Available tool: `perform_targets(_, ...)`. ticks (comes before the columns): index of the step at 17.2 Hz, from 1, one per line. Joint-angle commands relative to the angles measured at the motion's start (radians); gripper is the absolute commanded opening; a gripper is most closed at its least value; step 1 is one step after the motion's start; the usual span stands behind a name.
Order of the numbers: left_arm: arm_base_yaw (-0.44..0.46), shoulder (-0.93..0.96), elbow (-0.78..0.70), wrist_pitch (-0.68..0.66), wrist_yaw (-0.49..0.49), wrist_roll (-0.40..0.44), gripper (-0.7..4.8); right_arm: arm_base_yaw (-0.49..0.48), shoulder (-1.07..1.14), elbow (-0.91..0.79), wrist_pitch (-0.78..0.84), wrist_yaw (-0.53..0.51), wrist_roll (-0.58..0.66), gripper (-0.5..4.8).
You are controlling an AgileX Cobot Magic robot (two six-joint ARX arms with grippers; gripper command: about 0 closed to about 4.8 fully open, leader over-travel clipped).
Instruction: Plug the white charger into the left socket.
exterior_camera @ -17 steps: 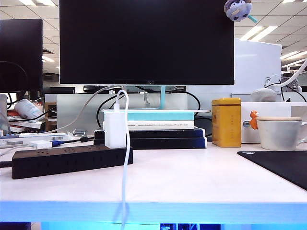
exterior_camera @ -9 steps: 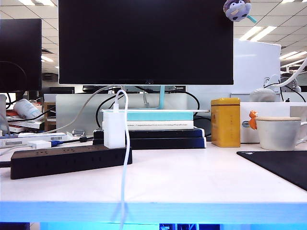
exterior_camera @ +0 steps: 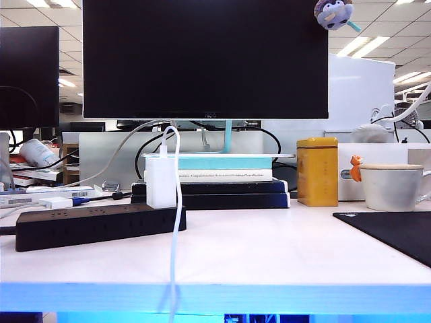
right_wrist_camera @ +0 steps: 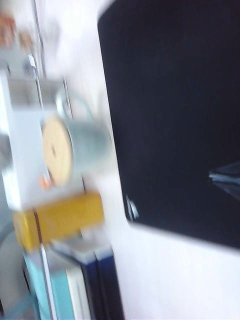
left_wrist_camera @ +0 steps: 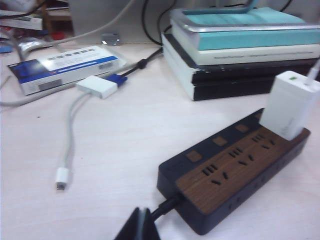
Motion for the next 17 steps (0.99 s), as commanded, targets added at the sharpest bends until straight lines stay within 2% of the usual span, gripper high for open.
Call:
perform_targets(1,0.004,-0.002,-0.004,-0.002,-0.041,0.001,-0.02,0.002,0.001,-0.009,-0.01,-0.109,0.017,-0.01)
perform_targets(3,0.004,-0.001,-0.004,-0.009,-0.171,0.001,-0.02,0.002,0.015,-0.009,-0.01,-0.108,0.017,-0.01)
perform_targets(4,0.004,-0.001,-0.004,-0.008,-0.183,0.001,-0.02,0.002,0.038,-0.009,-0.011,-0.108,0.017,-0.01)
perform_targets(8,0.016,-0.002,-0.003,-0.01,-0.131,0.001,-0.02,0.002,0.054,-0.009,-0.007,-0.108,0.017,-0.01)
perform_targets(11,0.124,-0.002,-0.003,-0.01,-0.132,0.001,-0.02,0.001,0.0,-0.009,-0.003,-0.108,0.016,-0.01)
perform_targets(13,0.156,-0.002,-0.004,-0.01,-0.131,0.001,-0.02,0.001,0.001,-0.009,-0.006,-0.108,0.016,-0.01)
perform_targets(17,0.152,-0.002,-0.004,-0.016,-0.119,0.001,-0.02,0.001,0.001,-0.009,-0.006,-0.107,0.016,-0.01)
